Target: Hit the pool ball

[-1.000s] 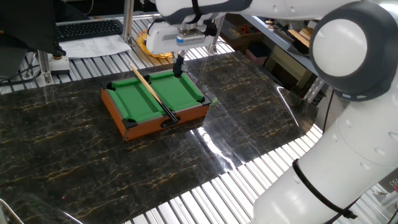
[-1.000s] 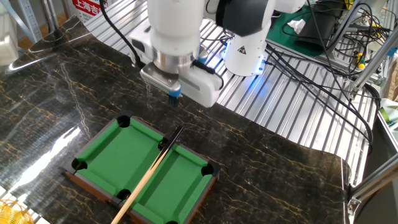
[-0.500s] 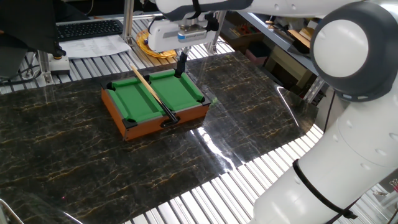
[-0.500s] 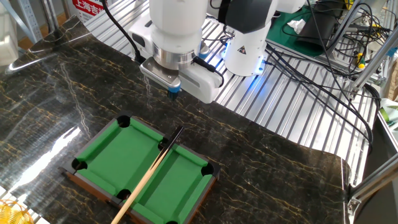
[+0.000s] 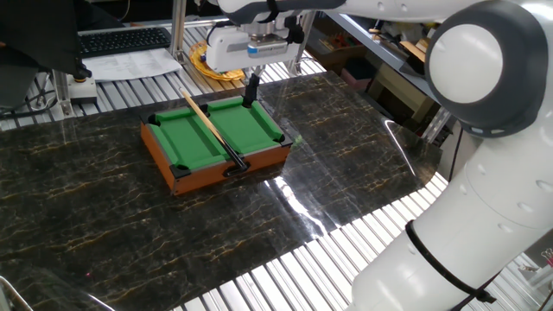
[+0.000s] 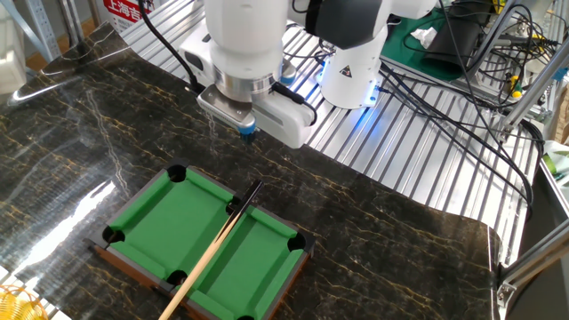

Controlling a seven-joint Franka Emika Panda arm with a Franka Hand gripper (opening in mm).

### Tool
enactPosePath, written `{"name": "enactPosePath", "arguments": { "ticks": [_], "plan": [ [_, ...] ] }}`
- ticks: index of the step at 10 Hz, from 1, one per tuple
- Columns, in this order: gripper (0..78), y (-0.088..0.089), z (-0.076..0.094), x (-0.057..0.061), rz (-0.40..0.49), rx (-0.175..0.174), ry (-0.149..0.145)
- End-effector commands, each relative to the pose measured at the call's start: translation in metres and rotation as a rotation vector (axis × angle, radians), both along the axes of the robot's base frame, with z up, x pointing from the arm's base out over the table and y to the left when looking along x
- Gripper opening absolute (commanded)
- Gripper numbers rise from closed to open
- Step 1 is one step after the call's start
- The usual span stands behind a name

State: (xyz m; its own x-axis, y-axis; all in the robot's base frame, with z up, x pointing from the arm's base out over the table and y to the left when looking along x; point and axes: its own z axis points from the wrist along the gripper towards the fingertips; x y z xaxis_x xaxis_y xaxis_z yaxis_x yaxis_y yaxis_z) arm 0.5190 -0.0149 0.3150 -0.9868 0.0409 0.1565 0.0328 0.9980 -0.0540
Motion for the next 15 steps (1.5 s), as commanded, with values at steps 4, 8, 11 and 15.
{"name": "enactPosePath", "arguments": {
  "ticks": [4, 8, 11, 15],
  "plan": [
    [1.1, -0.0010, -0.0017, -0.0025, 0.025, 0.020, -0.032],
    [1.1, -0.0025, -0.0032, -0.0044, 0.031, 0.019, -0.044],
    [1.1, -0.0025, -0.0033, -0.0044, 0.027, 0.018, -0.047],
    [1.1, -0.0024, -0.0035, -0.0043, 0.021, 0.010, -0.063]
  ]
}}
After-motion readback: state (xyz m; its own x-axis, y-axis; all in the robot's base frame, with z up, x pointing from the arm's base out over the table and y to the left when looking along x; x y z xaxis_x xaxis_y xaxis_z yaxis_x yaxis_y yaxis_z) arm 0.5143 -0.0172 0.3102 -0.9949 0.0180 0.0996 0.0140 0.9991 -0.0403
